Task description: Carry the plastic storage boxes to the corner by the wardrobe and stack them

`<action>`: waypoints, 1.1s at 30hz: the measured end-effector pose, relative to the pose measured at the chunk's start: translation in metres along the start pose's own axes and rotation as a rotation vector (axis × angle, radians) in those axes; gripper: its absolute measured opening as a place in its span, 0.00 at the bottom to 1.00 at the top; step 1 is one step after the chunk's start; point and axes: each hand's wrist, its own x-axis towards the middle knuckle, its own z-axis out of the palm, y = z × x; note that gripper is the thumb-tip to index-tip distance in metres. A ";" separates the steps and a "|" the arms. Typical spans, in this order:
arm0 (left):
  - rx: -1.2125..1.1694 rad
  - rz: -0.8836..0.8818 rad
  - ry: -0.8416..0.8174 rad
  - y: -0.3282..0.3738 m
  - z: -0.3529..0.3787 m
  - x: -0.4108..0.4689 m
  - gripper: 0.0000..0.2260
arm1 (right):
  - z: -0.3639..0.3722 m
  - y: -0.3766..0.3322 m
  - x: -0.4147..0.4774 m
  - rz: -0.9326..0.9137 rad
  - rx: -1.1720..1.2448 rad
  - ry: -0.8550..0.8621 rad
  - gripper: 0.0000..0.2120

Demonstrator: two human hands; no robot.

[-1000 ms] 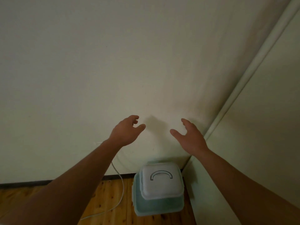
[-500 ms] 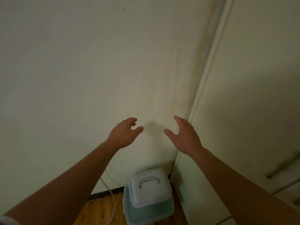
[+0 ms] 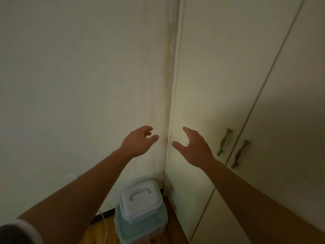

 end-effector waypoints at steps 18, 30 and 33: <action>0.005 0.262 -0.181 0.072 0.023 -0.088 0.23 | -0.057 0.016 -0.138 0.220 -0.018 0.178 0.35; -0.039 0.531 -0.437 0.107 0.043 -0.154 0.22 | -0.067 -0.006 -0.270 0.506 -0.099 0.386 0.36; -0.052 0.621 -0.520 0.128 0.061 -0.184 0.21 | -0.074 -0.004 -0.316 0.607 -0.106 0.452 0.36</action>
